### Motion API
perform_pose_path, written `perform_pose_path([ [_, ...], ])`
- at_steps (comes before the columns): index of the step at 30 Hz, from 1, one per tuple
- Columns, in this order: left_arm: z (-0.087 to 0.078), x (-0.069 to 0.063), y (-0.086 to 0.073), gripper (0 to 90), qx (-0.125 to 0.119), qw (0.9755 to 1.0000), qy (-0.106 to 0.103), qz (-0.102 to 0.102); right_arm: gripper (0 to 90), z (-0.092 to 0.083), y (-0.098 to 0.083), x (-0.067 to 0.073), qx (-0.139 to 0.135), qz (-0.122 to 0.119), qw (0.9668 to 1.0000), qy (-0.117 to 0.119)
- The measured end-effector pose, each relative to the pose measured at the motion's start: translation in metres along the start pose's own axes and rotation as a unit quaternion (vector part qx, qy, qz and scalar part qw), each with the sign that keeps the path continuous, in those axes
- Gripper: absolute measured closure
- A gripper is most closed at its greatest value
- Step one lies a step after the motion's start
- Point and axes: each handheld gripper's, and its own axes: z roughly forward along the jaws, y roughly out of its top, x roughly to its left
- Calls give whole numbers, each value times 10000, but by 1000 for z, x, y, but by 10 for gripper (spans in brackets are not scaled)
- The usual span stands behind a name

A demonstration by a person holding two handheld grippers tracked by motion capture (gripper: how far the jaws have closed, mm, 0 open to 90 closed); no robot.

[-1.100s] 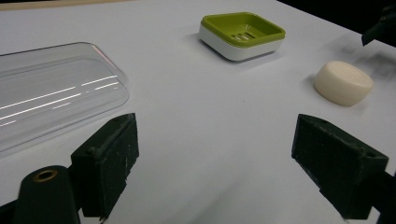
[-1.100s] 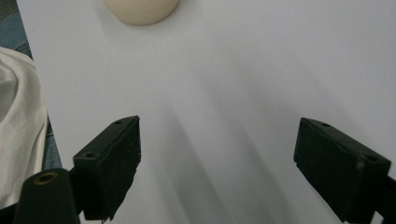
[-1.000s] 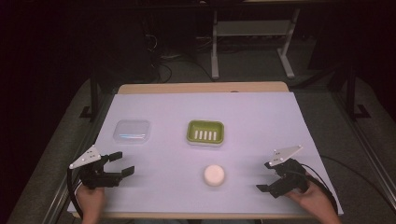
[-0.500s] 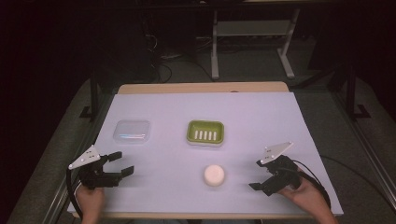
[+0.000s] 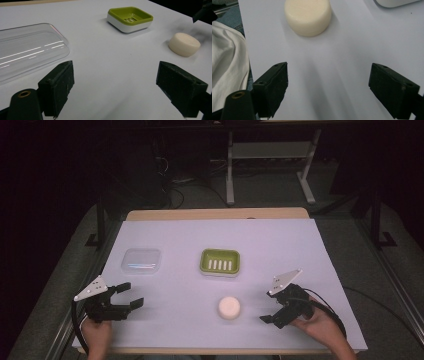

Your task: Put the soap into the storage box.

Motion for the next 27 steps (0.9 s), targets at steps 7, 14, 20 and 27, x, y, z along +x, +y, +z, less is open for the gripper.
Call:
perform_pose_path([
  [7, 0, 0, 0, 145, -24, 10000, 6, -16, 152, 2, 7, 2, -55, -49, 9999, 80],
  [14, -1, 0, 0, 145, -22, 10000, 15, -10, 152, 3, 16, 3, -55, -233, 9997, 50],
  [20, -1, 0, 0, 145, -14, 10000, 9, 3, 151, 7, 23, 5, -48, -363, 9993, 77],
  [27, -1, 0, 0, 145, -8, 10000, 10, -3, 152, 9, 29, 6, -71, -439, 9989, 115],
])
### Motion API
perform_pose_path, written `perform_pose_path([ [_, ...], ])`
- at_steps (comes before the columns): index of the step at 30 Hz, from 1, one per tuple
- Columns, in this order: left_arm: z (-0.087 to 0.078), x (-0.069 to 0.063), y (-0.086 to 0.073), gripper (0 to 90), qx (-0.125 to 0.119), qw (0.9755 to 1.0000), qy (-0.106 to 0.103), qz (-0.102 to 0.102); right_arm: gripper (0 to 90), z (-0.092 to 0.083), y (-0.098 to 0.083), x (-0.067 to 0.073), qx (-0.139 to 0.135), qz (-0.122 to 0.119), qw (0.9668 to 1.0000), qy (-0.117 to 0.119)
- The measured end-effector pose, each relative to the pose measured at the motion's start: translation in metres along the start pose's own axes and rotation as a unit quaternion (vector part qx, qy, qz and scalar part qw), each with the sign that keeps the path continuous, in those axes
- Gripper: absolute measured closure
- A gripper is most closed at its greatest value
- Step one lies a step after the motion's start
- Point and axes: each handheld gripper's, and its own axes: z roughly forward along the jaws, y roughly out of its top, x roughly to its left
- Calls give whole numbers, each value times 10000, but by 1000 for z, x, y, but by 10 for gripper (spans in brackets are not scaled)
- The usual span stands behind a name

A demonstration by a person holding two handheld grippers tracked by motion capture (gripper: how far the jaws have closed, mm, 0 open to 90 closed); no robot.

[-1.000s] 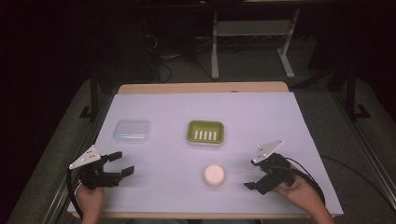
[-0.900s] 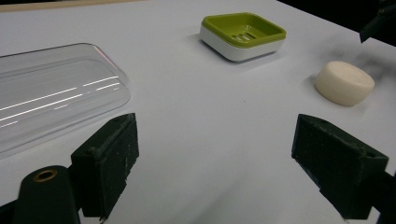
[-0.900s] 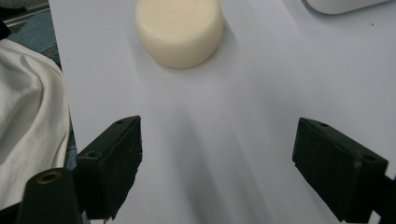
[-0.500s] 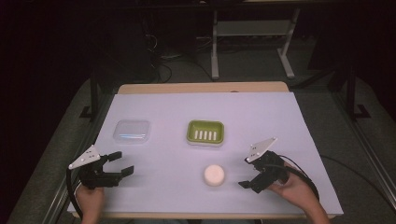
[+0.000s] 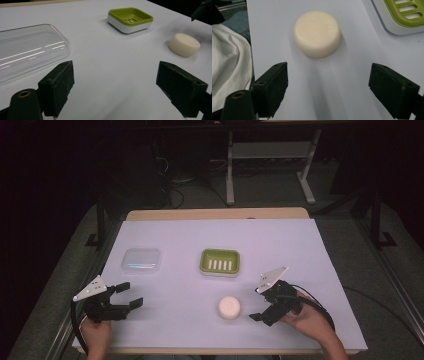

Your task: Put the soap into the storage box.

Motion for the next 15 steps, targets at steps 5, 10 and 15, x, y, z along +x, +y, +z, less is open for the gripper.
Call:
perform_pose_path([
  [5, 1, -1, 0, 145, 23, 10000, -1, 48, 151, 2, 5, 1, 51, -25, 10000, 20],
  [10, 1, -1, 0, 145, 22, 10000, 5, 46, 151, 4, 9, 1, 56, -100, 9999, 57],
  [15, 1, -1, 0, 145, 22, 10000, 4, 48, 151, 6, 13, 2, 67, -133, 9998, 104],
])
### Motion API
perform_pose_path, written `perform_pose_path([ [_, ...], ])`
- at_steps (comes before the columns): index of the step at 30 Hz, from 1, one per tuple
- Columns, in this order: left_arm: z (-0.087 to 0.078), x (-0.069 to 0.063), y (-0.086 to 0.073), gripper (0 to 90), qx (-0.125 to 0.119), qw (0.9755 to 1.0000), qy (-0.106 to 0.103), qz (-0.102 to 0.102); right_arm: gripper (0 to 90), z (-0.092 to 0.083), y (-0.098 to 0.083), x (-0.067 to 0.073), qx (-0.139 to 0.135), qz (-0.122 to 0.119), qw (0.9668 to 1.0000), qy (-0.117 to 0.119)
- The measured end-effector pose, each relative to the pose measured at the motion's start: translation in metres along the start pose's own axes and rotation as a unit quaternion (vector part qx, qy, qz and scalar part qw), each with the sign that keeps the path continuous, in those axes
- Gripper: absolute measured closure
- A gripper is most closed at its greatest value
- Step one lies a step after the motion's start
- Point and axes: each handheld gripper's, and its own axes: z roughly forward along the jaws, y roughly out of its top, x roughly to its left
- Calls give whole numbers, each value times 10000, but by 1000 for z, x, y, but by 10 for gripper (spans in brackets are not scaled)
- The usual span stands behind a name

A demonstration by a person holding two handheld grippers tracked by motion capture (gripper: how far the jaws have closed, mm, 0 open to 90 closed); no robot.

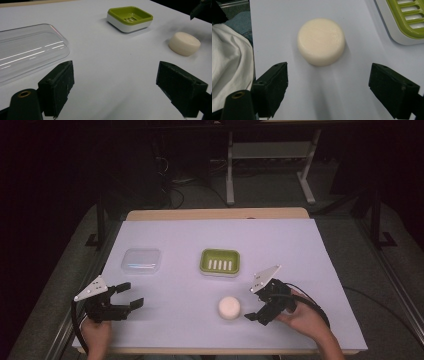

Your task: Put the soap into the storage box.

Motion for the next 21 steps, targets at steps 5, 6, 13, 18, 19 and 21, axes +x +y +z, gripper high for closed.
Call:
perform_pose_path([
  [5, 0, 0, 0, 145, -5, 10000, -1, -1, 151, 1, 4, 0, -20, -56, 10000, -3],
  [6, 0, 0, 0, 145, -4, 10000, -3, -5, 151, 1, 5, 0, -21, -37, 10000, 4],
  [13, 0, 0, 0, 145, 7, 10000, 2, 15, 151, 4, 11, 0, -26, -115, 9999, 50],
  [18, -1, 0, 0, 145, 7, 10000, 5, 19, 151, 7, 16, 1, 8, -161, 9998, 81],
  [19, -1, 0, 0, 145, 6, 10000, 4, 18, 151, 8, 17, 1, 23, -161, 9998, 73],
  [21, -1, 0, 0, 145, -5, 10000, 0, 1, 151, 9, 19, 1, 24, -176, 9998, 80],
])
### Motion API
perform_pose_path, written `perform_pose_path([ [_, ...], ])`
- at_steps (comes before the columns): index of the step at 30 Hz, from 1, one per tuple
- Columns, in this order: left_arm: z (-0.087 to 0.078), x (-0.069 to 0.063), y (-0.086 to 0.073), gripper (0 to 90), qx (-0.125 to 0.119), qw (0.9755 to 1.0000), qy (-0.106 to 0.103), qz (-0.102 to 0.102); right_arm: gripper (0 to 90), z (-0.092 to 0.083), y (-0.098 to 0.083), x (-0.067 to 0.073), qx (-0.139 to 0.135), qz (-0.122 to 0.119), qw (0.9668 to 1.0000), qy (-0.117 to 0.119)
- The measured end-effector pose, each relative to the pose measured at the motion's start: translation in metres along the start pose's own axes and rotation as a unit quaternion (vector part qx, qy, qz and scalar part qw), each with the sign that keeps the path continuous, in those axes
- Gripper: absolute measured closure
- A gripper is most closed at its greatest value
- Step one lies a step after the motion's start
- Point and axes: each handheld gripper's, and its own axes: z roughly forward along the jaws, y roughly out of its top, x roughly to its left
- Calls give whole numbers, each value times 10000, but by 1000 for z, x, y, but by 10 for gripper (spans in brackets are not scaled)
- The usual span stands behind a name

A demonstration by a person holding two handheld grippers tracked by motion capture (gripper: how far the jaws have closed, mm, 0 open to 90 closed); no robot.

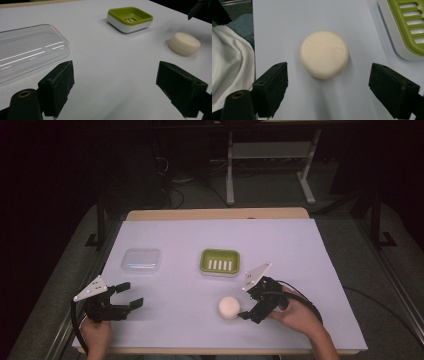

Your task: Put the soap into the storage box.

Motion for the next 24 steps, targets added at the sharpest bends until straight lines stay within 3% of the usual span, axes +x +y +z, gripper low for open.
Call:
perform_pose_path([
  [24, 0, 0, 0, 145, -23, 10000, -17, -21, 141, 17, 11, -1, 172, -53, 9997, 163],
])
